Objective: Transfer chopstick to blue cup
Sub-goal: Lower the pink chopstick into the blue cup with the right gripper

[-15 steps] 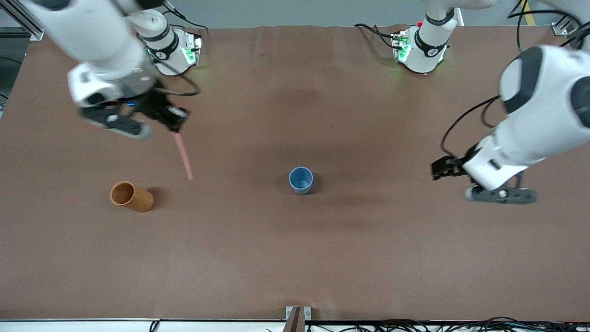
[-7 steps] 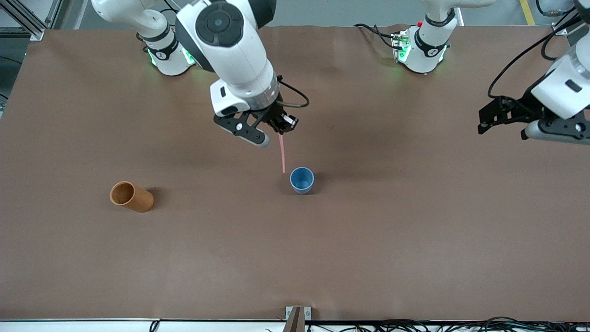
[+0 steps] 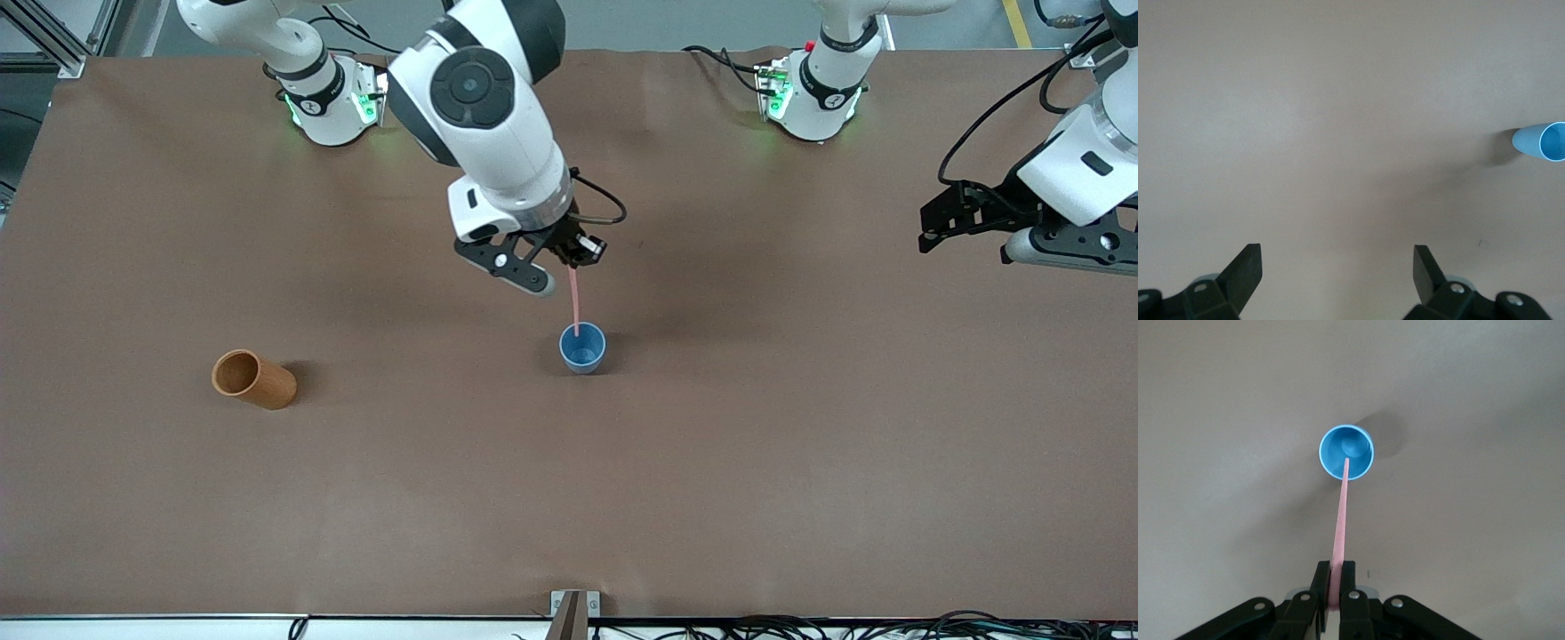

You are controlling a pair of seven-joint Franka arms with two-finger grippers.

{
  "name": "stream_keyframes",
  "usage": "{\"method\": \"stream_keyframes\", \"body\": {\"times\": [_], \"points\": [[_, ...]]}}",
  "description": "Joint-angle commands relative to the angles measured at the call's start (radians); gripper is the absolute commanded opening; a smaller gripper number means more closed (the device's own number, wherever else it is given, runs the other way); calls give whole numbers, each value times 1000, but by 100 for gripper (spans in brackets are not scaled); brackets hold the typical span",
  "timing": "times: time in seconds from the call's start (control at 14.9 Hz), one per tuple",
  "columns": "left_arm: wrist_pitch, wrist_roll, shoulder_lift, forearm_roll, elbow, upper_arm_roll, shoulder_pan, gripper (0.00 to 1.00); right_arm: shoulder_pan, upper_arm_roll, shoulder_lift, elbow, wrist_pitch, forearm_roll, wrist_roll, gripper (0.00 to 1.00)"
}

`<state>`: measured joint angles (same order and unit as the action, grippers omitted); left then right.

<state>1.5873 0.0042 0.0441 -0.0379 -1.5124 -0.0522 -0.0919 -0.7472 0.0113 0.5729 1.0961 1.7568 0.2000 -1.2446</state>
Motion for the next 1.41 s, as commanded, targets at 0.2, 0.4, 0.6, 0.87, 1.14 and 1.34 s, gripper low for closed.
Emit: {"method": "stream_keyframes", "body": {"times": [0.2, 0.4, 0.6, 0.87, 1.14, 1.34], "points": [[10, 22, -6, 10, 1, -6, 17, 100, -17, 9, 39, -21, 38, -11, -12, 3], [10, 17, -4, 12, 3, -6, 14, 100, -17, 9, 53, -19, 39, -33, -10, 3], [3, 4, -7, 10, 3, -9, 14, 100, -23, 9, 56, 1, 38, -60, -12, 3], [8, 2, -10, 3, 6, -3, 17, 100, -27, 9, 71, 5, 42, -76, -10, 4], [11, 2, -12, 1, 8, -3, 23, 100, -34, 9, 99, 17, 128, -102, -3, 4], [11, 3, -12, 0, 8, -3, 23, 100, -41, 9, 99, 65, 159, -117, -3, 9]]}}
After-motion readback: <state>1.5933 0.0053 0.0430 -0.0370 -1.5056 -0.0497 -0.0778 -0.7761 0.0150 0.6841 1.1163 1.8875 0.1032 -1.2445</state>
